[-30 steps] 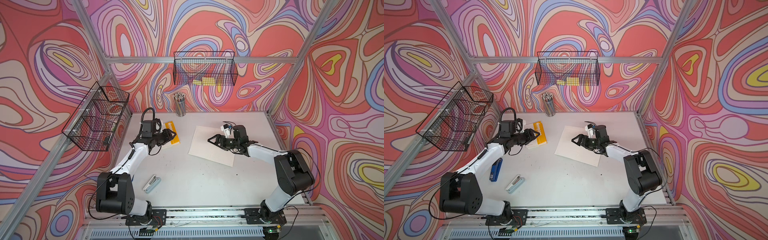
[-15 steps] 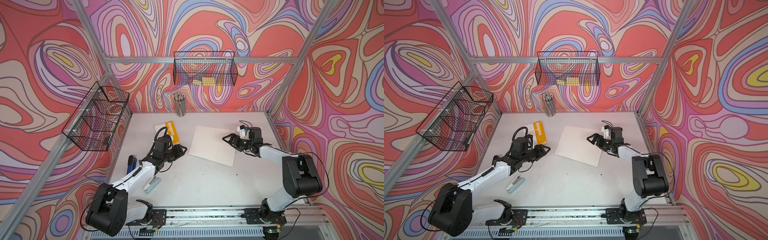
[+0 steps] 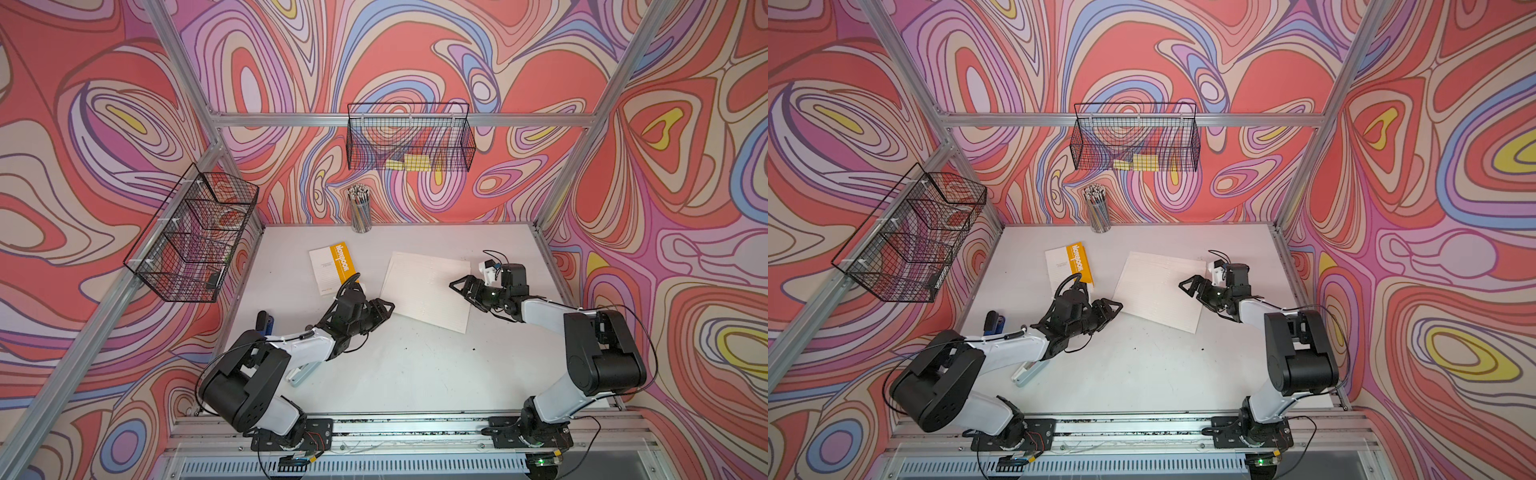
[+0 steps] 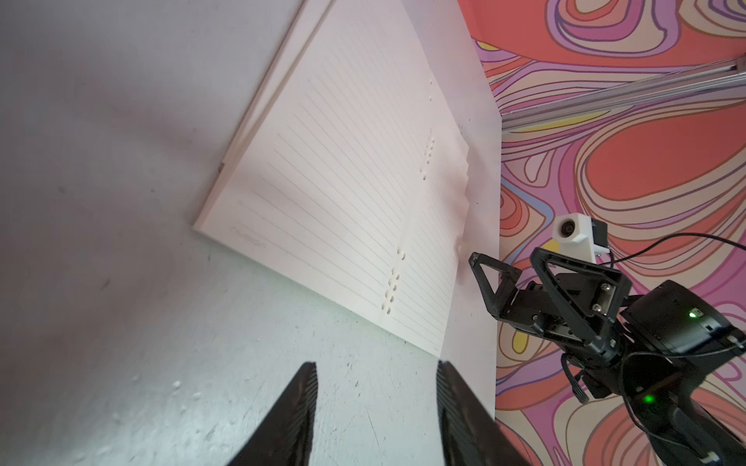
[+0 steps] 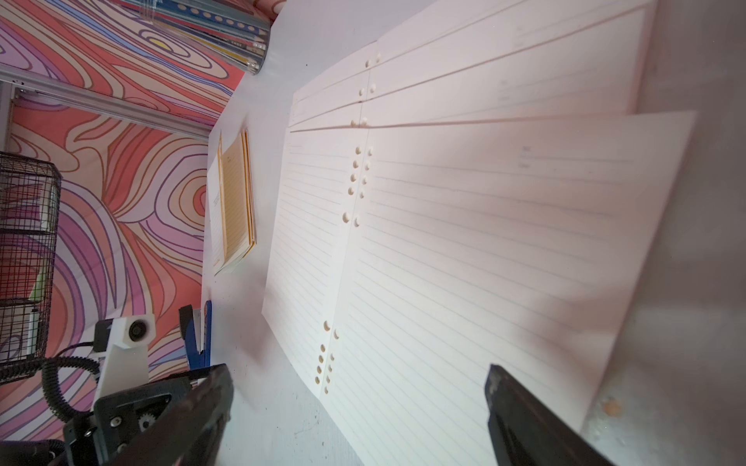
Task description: Close the notebook
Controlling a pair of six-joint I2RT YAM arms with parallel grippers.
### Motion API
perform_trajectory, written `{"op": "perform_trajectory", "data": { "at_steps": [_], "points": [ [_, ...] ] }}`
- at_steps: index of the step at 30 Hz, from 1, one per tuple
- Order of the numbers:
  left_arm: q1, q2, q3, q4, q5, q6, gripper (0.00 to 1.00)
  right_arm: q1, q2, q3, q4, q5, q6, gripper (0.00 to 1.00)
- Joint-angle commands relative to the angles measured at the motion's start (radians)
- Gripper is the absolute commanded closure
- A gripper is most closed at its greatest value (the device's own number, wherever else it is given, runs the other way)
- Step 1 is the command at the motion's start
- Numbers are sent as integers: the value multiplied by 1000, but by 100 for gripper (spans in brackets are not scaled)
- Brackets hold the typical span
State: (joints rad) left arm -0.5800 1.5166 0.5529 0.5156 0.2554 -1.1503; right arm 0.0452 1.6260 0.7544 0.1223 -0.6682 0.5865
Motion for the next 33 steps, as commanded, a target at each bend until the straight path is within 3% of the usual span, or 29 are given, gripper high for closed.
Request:
{"op": "perform_trajectory", "data": {
  "at_steps": [1,11,33],
  "points": [
    [-37,34,7,118,-76,-75,51,-5,18,-6,25,15,6,2],
    [-66,77,-2,86,-180,-194,58,-5,65,-10,45,19,19,2],
    [-129,354,54,371,-236,-323,56,-6,78,-22,63,-5,32,2]
  ]
}}
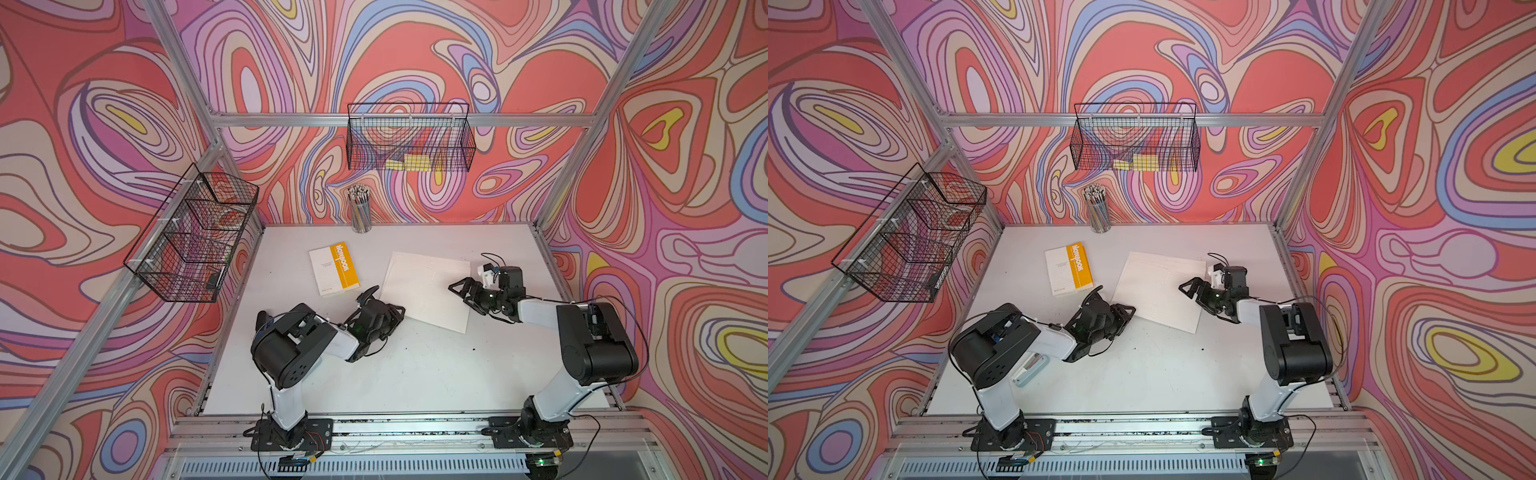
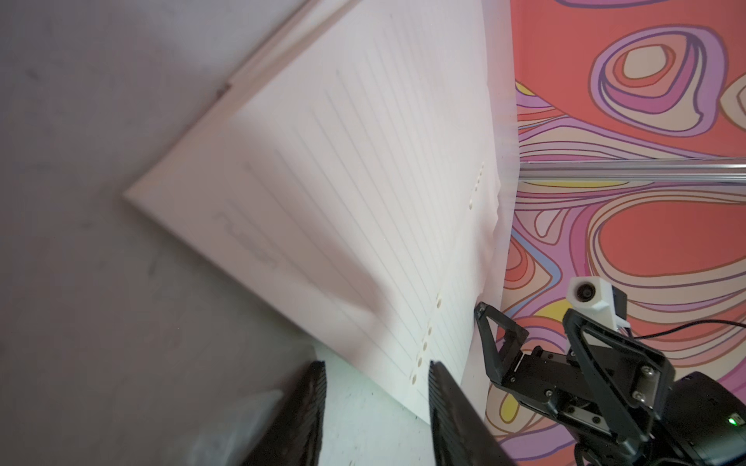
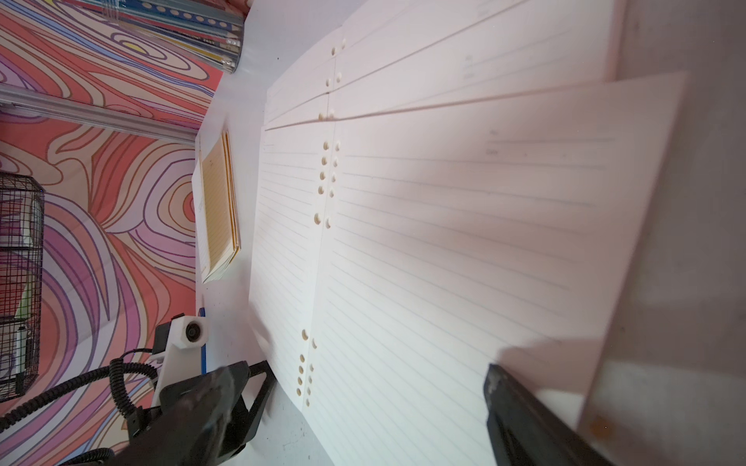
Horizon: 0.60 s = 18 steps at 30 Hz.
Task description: Close the notebook
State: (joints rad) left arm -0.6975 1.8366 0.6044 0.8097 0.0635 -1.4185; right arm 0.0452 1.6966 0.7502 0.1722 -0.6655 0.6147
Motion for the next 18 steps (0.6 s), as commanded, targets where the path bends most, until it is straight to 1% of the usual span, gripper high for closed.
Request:
{"op": "perform_trajectory", "data": {
  "at_steps": [1,6,10,13,15,18],
  "points": [
    [-16,39,0,86,-58,-68,56,-5,6,-18,13,-8,5,2],
    [-42,74,-22,170,-132,-114,57,-6,-3,-25,16,-7,6,2],
    [-58,118,-35,238,-163,-157,59,-5,-8,-27,12,-8,3,2],
    [-68,152,-54,326,-187,-173,65,-6,-10,-28,12,-8,4,2],
    [-69,164,-62,355,-189,-174,69,-6,-10,-27,13,-6,5,2],
    [-71,174,-69,369,-190,-166,79,-5,-8,-26,14,-7,5,2]
  ]
}}
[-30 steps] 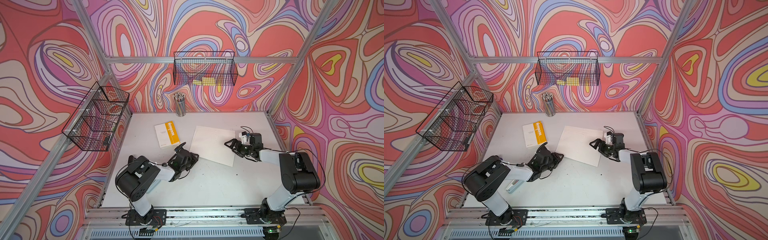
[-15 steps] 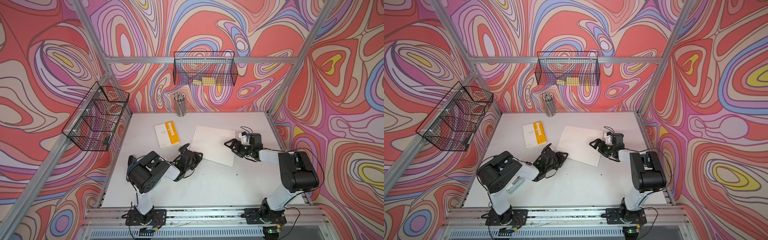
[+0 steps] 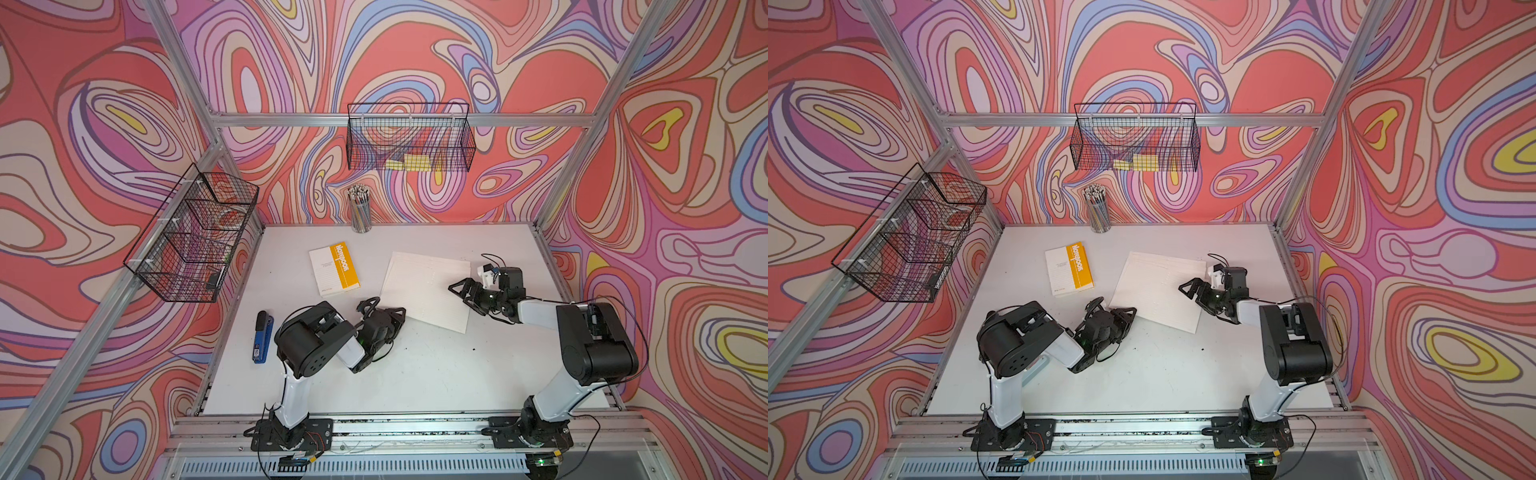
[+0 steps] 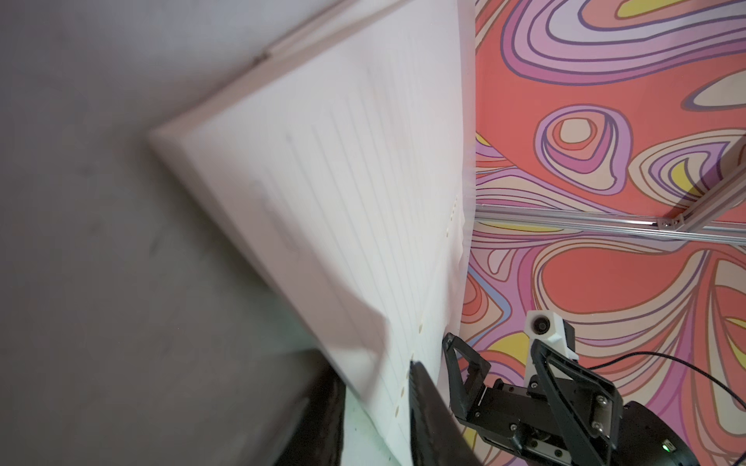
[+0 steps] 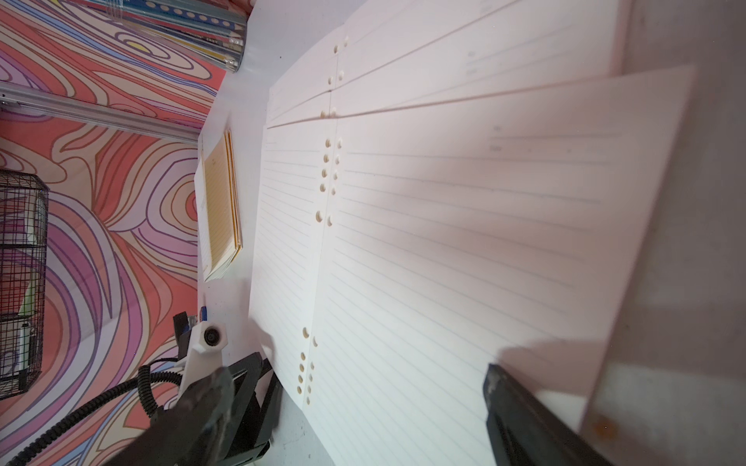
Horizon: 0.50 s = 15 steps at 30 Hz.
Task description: Close the notebook
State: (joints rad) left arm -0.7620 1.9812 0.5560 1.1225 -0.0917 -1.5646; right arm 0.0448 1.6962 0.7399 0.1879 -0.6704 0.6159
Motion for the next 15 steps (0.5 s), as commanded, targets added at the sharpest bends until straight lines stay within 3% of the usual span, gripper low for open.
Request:
{"op": "perform_trajectory", "data": {
  "at_steps": [1,11,15],
  "points": [
    [-9,33,-25,62,-37,-20,82,-5,-6,-15,-1,-3,4,2],
    [-14,22,-90,136,-56,29,100,-6,-10,0,-11,-10,4,2],
    [-14,19,-96,165,-51,49,100,-5,-27,4,-18,-8,4,2]
  ]
}}
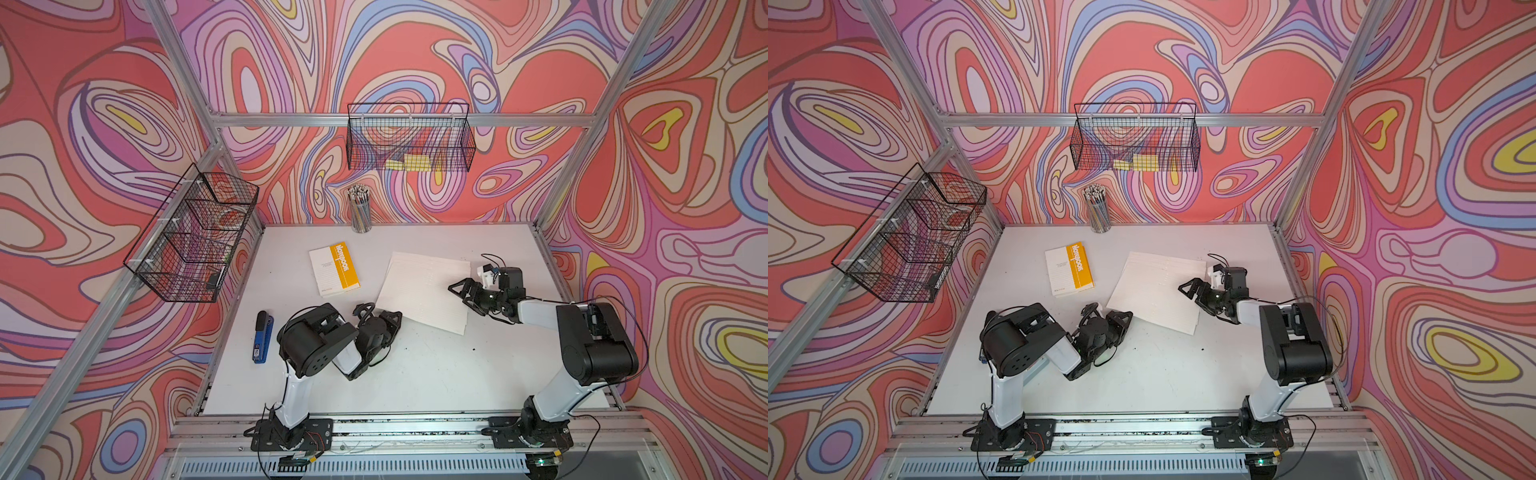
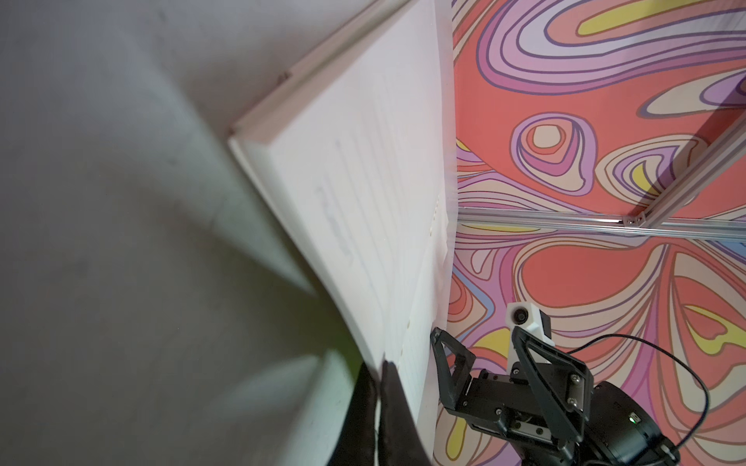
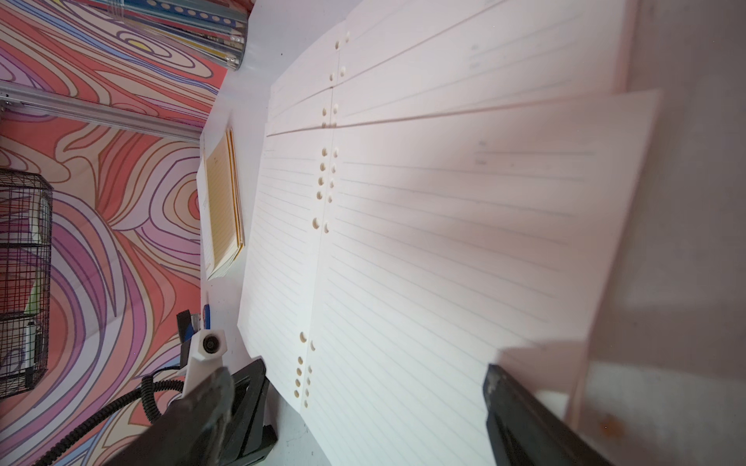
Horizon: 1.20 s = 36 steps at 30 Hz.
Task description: Close the notebook
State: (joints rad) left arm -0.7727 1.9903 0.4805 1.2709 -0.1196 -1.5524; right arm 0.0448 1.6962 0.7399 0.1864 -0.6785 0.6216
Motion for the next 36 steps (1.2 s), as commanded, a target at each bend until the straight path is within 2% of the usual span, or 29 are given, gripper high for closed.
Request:
{"op": "perform_trajectory", "data": {
  "at_steps": [1,10,16,24,29,36],
  "points": [
    [-4,5,-19,20,-20,48,100,-6,-29,4,-16,0,-2,2],
    [2,-85,11,-22,50,199,100,-5,-68,34,-43,-3,-2,2],
    [23,-131,-18,-50,52,236,100,-5,-92,29,-52,-7,5,2],
    [77,-168,-33,-42,125,263,100,-5,-105,28,-50,-12,15,2],
    [110,-260,-15,-184,174,360,100,-5,-102,28,-48,-13,20,2],
    [147,-429,91,-560,189,549,100,5,-94,31,-33,-8,34,2]
  ]
}}
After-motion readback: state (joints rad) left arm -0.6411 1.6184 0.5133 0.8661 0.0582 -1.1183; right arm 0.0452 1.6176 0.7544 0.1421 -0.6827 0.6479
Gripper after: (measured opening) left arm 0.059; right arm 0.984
